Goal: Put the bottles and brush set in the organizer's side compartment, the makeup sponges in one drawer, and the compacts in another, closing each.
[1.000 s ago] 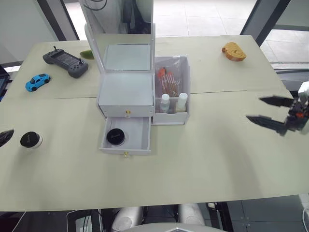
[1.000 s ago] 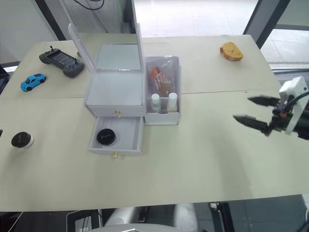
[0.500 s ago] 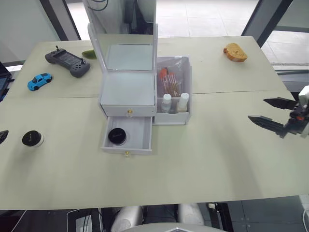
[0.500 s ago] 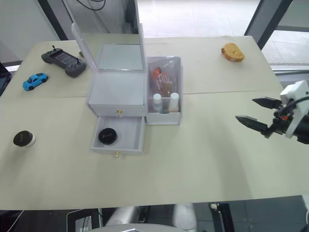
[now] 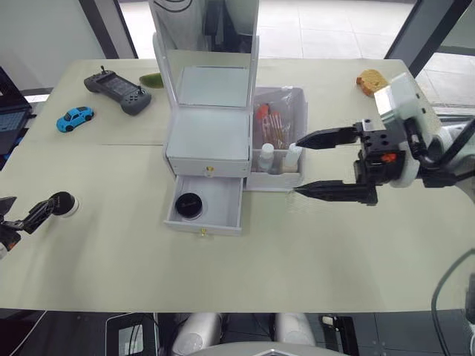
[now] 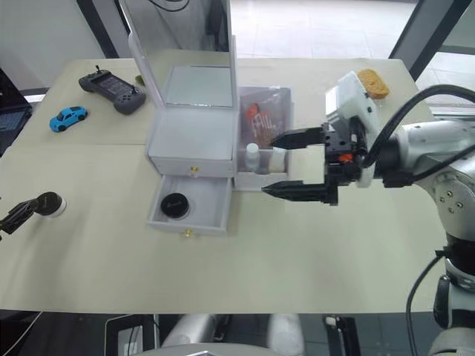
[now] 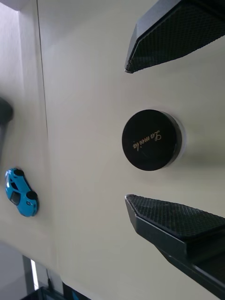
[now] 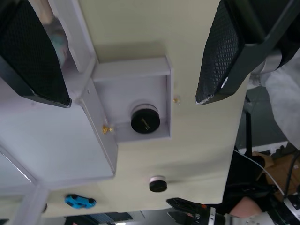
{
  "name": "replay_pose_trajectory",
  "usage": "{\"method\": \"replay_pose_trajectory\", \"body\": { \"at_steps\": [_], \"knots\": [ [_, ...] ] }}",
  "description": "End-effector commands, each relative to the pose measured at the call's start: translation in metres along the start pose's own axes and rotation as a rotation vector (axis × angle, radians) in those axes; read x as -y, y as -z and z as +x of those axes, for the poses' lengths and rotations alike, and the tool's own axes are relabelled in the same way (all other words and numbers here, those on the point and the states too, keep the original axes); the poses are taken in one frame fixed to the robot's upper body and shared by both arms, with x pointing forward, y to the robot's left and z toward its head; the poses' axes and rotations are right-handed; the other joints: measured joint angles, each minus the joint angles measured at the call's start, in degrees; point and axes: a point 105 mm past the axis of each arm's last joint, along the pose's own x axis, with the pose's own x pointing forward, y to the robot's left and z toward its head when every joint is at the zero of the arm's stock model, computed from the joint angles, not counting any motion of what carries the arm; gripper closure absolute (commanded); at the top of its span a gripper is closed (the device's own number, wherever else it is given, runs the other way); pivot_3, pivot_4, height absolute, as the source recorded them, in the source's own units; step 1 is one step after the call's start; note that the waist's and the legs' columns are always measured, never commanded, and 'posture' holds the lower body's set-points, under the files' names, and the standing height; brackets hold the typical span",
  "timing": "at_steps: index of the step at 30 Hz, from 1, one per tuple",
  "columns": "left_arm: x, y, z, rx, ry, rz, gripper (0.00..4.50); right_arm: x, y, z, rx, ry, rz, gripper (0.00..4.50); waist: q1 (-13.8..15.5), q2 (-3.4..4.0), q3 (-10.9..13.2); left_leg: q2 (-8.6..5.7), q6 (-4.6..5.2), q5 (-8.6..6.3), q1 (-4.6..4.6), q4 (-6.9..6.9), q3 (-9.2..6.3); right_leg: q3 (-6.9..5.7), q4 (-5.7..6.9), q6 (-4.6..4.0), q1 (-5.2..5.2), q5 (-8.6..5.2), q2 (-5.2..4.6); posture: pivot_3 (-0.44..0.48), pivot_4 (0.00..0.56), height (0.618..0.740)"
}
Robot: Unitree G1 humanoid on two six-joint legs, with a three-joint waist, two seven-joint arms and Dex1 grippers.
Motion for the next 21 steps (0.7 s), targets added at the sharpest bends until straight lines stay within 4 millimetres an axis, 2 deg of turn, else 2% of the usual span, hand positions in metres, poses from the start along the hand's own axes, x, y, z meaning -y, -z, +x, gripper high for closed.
{"method": "replay_pose_trajectory", "body": {
  "at_steps": [1, 5, 9, 13, 21],
  "knots": [
    [0.001, -0.002, 0.0, -0.025, -0.105, 0.015, 0.02, -0.01, -0.017, 0.008, 0.024, -0.034, -0.131, 0.0, 0.4, -0.02, 0.0, 0.0, 0.0, 0.0, 0.02, 0.0, 0.04, 0.03, -0.01, 0.04, 0.01, 0.02, 0.0, 0.0, 0.15, 0.74],
    [0.008, 0.012, 0.014, -0.089, -0.083, -0.046, 0.02, -0.007, -0.022, 0.009, 0.034, -0.012, -0.129, 0.0, 0.9, -0.04, 0.0, 0.0, 0.02, -0.01, 0.06, -0.01, 0.23, 0.16, 0.0, 0.1, -0.01, 0.06, 0.04, 0.0, 0.15, 0.74],
    [0.011, 0.025, 0.027, -0.148, -0.088, -0.069, 0.02, -0.001, -0.015, 0.003, -0.008, 0.046, -0.13, 0.0, 1.2, -0.06, 0.0, -0.01, 0.03, -0.02, 0.12, -0.03, 0.38, 0.25, -0.01, 0.11, -0.03, 0.06, 0.06, 0.0, 0.15, 0.74],
    [0.015, 0.029, 0.044, -0.185, -0.076, -0.096, 0.02, -0.003, -0.011, -0.001, -0.028, 0.069, -0.124, 0.0, 1.1, -0.11, -0.1, 0.03, 0.03, -0.02, 0.18, -0.16, 0.56, 0.41, 0.01, 0.13, -0.09, 0.07, 0.08, 0.0, 0.15, 0.74],
    [0.016, 0.03, 0.066, -0.236, -0.075, -0.062, 0.02, -0.001, -0.019, 0.007, -0.027, 0.111, -0.11, 0.0, 0.6, -0.17, -0.1, 0.09, 0.03, -0.02, 0.27, -0.41, 0.83, 0.63, 0.01, 0.14, -0.25, 0.08, 0.08, 0.0, 0.15, 0.74]
  ]
}}
